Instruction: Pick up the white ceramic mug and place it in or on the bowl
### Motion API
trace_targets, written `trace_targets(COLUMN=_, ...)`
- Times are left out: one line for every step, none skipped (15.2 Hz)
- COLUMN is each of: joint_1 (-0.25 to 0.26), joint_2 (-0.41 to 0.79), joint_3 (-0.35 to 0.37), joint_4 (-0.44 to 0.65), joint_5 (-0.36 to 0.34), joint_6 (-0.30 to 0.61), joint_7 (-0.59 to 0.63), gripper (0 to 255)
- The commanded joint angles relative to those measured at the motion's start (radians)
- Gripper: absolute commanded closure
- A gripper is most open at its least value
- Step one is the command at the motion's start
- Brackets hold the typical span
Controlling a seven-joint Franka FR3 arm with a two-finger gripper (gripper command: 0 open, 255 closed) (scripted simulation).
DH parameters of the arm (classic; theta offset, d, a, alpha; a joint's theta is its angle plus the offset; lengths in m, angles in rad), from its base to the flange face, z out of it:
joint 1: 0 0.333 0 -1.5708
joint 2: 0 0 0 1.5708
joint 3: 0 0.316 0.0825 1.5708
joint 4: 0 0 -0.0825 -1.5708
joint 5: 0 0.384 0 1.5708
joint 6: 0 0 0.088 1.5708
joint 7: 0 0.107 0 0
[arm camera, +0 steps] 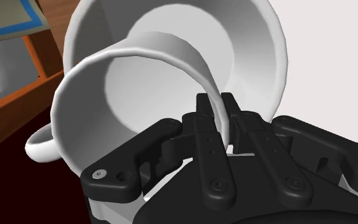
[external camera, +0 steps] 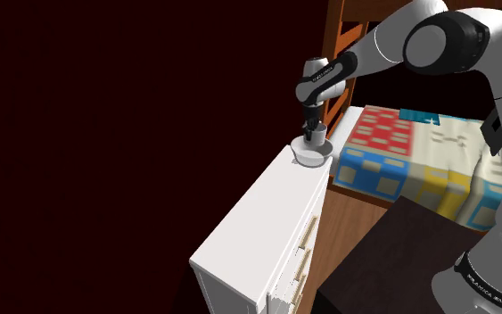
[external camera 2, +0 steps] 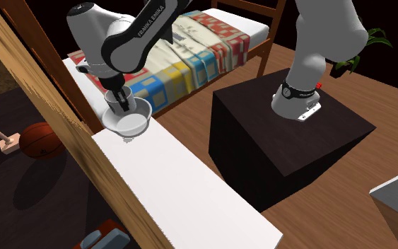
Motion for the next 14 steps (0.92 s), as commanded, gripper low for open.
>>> trace_targets(joint_1=-0.001, joint_2=0.024, joint_3=-0.001, joint_4=0.007, joint_5=-0.001, joint_6=0.018, joint_7=0.0, gripper=255)
trace_targets(joint_1=-0.001, joint_2=0.024, joint_3=-0.001, joint_4=0.007, joint_5=-0.001, joint_6=0.018, joint_7=0.0, gripper=255)
trace_targets(joint_1=-0.001, joint_2=0.024, joint_3=-0.001, joint_4=0.007, joint_5=-0.001, joint_6=0.018, joint_7=0.0, gripper=255)
trace_targets(joint_1=-0.001, joint_2=0.024, joint_3=-0.001, joint_4=0.007, joint_5=-0.001, joint_6=0.018, joint_7=0.0, gripper=255)
trace_targets(joint_1=-0.001, joint_2=0.024, joint_3=-0.001, joint_4=0.007, joint_5=-0.001, joint_6=0.018, joint_7=0.0, gripper=255)
trace_targets(joint_1=-0.001, joint_2=0.024, joint_3=-0.001, joint_4=0.007, joint_5=-0.001, joint_6=0.018, joint_7=0.0, gripper=255)
trace_targets(joint_1=-0.001, joint_2=0.024, joint_3=-0.001, joint_4=0.007, joint_5=-0.001, joint_6=0.018, joint_7=0.0, gripper=255)
trace_targets(joint_1=-0.001, joint_2=0.024, joint_3=-0.001, joint_4=0.007, joint_5=-0.001, joint_6=0.018, joint_7=0.0, gripper=255)
trace_targets(joint_1=-0.001, joint_2=0.024, joint_3=-0.001, joint_4=0.007, joint_5=-0.001, joint_6=0.018, joint_7=0.0, gripper=255)
trace_targets(joint_1=-0.001, joint_2=0.024, joint_3=-0.001, joint_4=0.007, joint_5=-0.001, joint_6=0.018, joint_7=0.0, gripper=0)
trace_targets(joint_1=-0.001, joint_2=0.024, joint_3=-0.001, joint_4=0.007, joint_5=-0.001, joint_6=0.018, joint_7=0.0, gripper=0)
trace_targets(joint_1=-0.001, joint_2=0.024, joint_3=-0.001, joint_4=0.007, joint_5=-0.001, joint_6=0.018, joint_7=0.0, gripper=0)
trace_targets(joint_1=-0.001, joint_2=0.024, joint_3=-0.001, joint_4=0.007, joint_5=-0.001, joint_6=0.018, joint_7=0.0, gripper=0)
trace_targets(joint_1=-0.001, joint_2=0.024, joint_3=-0.001, joint_4=0.007, joint_5=-0.001, joint_6=0.018, joint_7=0.0, gripper=0)
